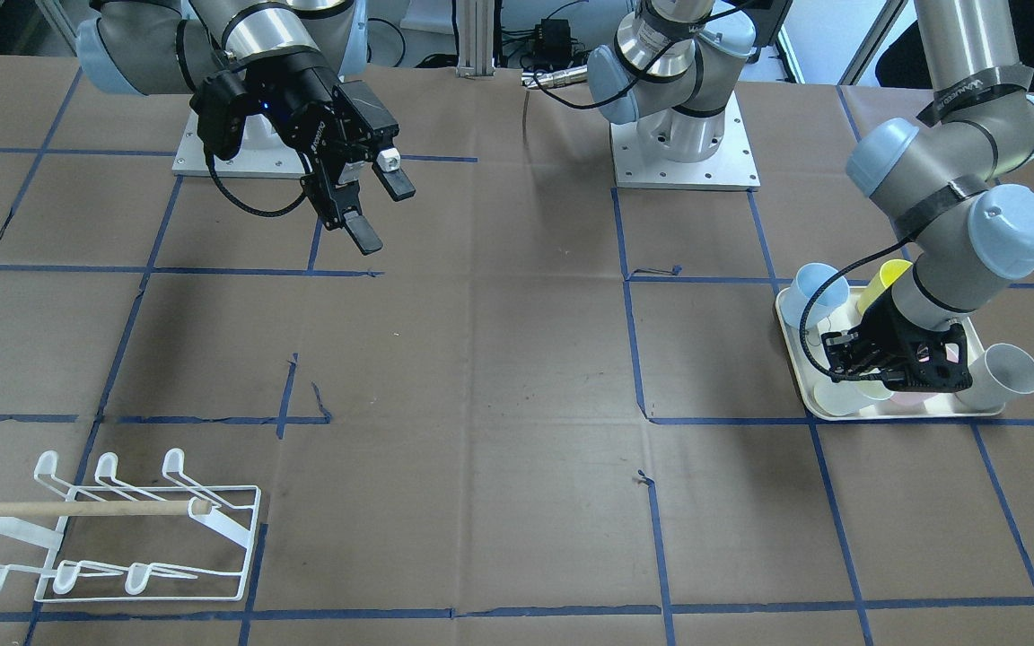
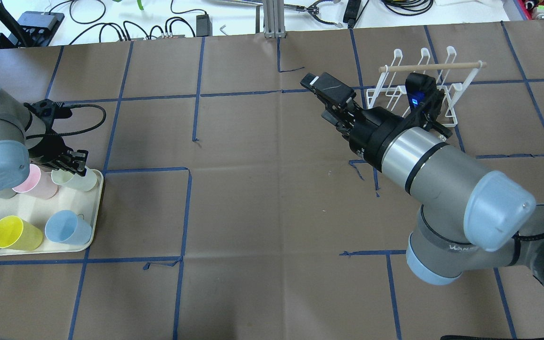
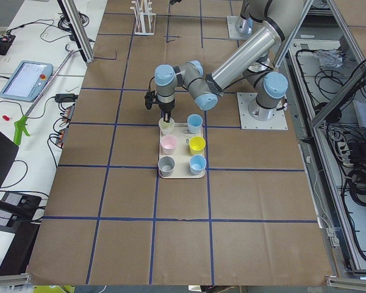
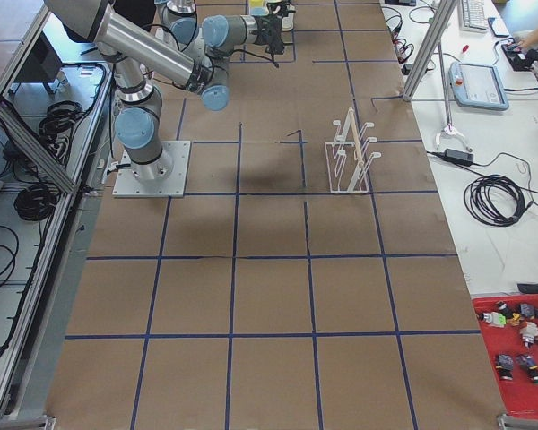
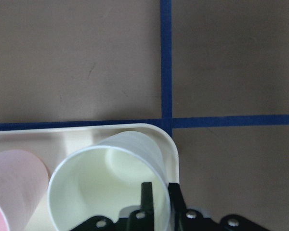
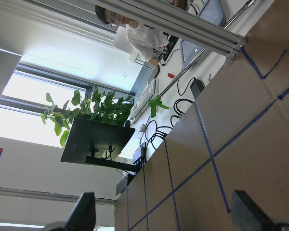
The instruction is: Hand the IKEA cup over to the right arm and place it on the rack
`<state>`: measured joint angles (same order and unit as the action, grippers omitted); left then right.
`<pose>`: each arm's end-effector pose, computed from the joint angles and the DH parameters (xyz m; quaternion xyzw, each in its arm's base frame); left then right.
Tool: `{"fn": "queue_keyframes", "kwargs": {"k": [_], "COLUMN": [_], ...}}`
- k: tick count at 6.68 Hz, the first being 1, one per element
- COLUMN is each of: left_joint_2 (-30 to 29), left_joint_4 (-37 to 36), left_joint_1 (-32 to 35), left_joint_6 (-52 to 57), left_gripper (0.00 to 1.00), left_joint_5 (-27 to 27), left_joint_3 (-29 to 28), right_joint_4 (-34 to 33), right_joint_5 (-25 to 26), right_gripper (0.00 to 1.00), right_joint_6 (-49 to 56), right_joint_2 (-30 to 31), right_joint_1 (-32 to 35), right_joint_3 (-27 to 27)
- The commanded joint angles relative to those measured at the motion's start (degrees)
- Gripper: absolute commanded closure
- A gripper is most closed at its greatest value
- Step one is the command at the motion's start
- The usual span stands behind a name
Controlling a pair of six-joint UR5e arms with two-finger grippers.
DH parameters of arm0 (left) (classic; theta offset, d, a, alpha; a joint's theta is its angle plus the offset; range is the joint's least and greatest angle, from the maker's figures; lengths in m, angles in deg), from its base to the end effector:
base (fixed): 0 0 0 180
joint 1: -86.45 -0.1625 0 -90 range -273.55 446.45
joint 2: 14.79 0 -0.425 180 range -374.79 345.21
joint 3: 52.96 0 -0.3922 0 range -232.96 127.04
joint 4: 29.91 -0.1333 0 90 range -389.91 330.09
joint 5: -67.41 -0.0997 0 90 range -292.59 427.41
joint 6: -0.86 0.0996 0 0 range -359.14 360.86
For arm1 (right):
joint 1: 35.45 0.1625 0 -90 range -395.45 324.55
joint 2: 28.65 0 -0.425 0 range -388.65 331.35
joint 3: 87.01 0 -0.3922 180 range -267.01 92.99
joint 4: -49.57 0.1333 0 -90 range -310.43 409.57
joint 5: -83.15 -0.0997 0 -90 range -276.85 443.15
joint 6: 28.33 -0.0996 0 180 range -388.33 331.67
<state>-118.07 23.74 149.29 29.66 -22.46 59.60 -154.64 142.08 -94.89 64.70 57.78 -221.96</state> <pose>0.1168 -0.5202 0.2478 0.0143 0.9999 -0.0045 0.0011 0.2058 -0.3687 0.3960 0.2726 0.7441 -0.3444 0.5034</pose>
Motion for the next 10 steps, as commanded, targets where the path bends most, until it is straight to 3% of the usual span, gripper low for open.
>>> {"fn": "queue_keyframes", "kwargs": {"k": [1, 2, 4, 6, 10], "left_joint_2": [2.8, 4.3, 4.4, 3.4, 5.3], "left_joint_4": [4.3, 10.1, 24.3, 29.2, 21.7], "left_joint_1": [0.7, 0.8, 1.3, 4.7, 6.7], "left_joint_6": [0.1, -0.1, -0.1, 0.7, 0.5], "left_gripper": [0.95, 1.00, 1.00, 1.00, 1.00], "left_joint_5": [0.3, 0.3, 0.3, 1.8, 35.6], "left_joint_3": [-3.1, -6.1, -18.4, -26.8, -25.3], "right_joint_4": [-9.6, -13.6, -15.1, -15.7, -15.7], "right_joint_5": [0.0, 0.0, 0.0, -1.6, -1.6], "right_gripper": [0.00, 0.00, 0.00, 0.00, 0.00], "right_joint_6": [-11.5, -11.7, -16.3, -16.5, -16.5], "right_joint_2": [0.0, -0.6, -1.1, -3.5, -4.7], "right_joint_1": [-2.2, -2.3, -2.3, -2.2, -2.1], "right_joint_3": [-1.2, -1.2, -1.5, -1.4, -1.4]}}
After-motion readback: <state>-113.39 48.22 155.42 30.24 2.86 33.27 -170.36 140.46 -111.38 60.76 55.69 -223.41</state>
